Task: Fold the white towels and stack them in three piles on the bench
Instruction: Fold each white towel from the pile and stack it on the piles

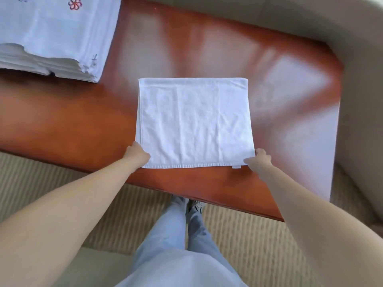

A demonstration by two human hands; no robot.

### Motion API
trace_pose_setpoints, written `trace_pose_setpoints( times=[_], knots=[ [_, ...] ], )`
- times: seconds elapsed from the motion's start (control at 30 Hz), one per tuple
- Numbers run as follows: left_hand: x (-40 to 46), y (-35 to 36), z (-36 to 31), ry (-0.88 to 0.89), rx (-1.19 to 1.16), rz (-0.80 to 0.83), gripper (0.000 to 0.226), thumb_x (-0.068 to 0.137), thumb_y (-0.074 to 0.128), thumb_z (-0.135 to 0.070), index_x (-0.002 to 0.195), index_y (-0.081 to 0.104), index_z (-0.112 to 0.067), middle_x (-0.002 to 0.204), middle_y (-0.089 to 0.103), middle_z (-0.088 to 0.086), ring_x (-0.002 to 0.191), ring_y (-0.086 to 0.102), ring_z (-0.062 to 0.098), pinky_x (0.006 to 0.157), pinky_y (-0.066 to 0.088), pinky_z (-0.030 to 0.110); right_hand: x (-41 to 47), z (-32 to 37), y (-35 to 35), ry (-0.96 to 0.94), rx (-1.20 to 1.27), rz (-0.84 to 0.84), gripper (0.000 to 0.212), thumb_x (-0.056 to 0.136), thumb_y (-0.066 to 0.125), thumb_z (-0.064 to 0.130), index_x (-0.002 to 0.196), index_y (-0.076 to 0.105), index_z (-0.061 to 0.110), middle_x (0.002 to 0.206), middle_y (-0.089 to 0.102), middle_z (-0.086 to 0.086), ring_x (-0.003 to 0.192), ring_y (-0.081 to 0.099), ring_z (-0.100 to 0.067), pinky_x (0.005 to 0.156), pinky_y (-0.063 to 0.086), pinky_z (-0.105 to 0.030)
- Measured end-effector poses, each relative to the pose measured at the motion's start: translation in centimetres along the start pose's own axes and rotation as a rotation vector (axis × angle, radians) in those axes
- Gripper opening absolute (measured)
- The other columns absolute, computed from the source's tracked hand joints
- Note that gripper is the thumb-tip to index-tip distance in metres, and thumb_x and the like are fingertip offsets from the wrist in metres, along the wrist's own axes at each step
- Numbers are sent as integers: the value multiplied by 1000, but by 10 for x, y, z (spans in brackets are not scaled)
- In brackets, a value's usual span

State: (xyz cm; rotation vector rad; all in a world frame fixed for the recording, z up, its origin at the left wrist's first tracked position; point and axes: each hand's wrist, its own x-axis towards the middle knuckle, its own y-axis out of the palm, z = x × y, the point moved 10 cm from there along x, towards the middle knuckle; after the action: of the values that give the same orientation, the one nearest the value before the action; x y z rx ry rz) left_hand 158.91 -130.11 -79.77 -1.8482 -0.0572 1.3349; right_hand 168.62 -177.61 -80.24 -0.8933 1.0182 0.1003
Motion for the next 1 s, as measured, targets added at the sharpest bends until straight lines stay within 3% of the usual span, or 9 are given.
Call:
trace_pose_setpoints(
  times=[0.13, 0.23, 0.3, 0.4, 0.53, 0.67, 0.8, 0.9, 1.0],
  knots=[
    [6, 12, 12, -117, -86, 16, 59, 95, 61, -18, 146, 36, -1, 118, 58, 15, 93, 62, 30, 70, 52, 34, 12, -10, 5, 33, 89, -11, 54, 92, 60, 13, 143, 44, 6, 115, 54, -8, 92, 50, -25, 71, 42, -34],
    [10, 25, 20, -156, -156, 82, 50, 96, 63, -19, 139, 47, 0, 104, 51, 8, 95, 59, 29, 90, 58, 38, 15, -7, 5, 26, 90, -6, 29, 91, 56, 12, 119, 59, 5, 98, 56, -6, 81, 51, -23, 58, 38, -29],
    [6, 29, 23, -159, -219, 113, 54, 96, 63, -21, 143, 44, -1, 102, 48, 5, 99, 57, 27, 98, 55, 40, 12, -8, 6, 34, 123, 11, 24, 92, 55, 12, 115, 59, 8, 101, 61, -8, 83, 56, -24, 63, 43, -30],
    [-6, 19, 17, -169, -424, 185, 52, 98, 64, -17, 144, 43, -4, 118, 54, 5, 100, 65, 24, 90, 57, 36, -3, -10, 6, 117, 192, 109, 9, 94, 57, 7, 102, 61, 8, 88, 66, -7, 66, 62, -18, 63, 48, -28],
    [-8, -73, -47, 51, -888, 108, 30, 101, 62, -13, 130, 54, -9, 125, 63, 10, 86, 67, 15, 72, 55, 26, -14, 74, -56, -40, 415, 51, 19, 93, 65, 5, 76, 61, 12, 55, 55, -3, 37, 46, -10, 48, 41, -22],
    [-30, -191, -105, 252, -1266, 6, 7, 101, 59, -13, 104, 62, -18, 91, 67, -1, 72, 64, 7, 83, 56, 27, -48, 195, -137, -338, 817, 38, 15, 99, 61, 18, 84, 58, 19, 70, 58, 5, 49, 56, 0, 65, 53, -18],
    [-51, -226, -104, 294, -1305, -70, 7, 99, 59, -16, 94, 59, -21, 78, 60, -2, 59, 59, 6, 66, 56, 23, -74, 220, -161, -469, 895, 63, 15, 97, 60, 16, 83, 59, 21, 57, 51, 12, 44, 47, -2, 64, 51, -17],
    [-48, -181, -72, 189, -1241, -90, 8, 98, 60, -14, 93, 58, -20, 78, 57, 1, 58, 55, 9, 57, 53, 23, -63, 172, -127, -394, 796, 59, 15, 96, 64, 13, 84, 56, 18, 56, 51, 7, 48, 49, -6, 64, 51, -22],
    [-30, -107, -22, 50, -1095, -77, 3, 98, 63, -15, 99, 60, -16, 93, 61, 6, 69, 59, 13, 65, 55, 27, -40, 102, -75, -308, 653, 53, 20, 93, 64, 7, 79, 53, 14, 62, 45, -1, 51, 42, -13, 50, 41, -24]
  ],
)
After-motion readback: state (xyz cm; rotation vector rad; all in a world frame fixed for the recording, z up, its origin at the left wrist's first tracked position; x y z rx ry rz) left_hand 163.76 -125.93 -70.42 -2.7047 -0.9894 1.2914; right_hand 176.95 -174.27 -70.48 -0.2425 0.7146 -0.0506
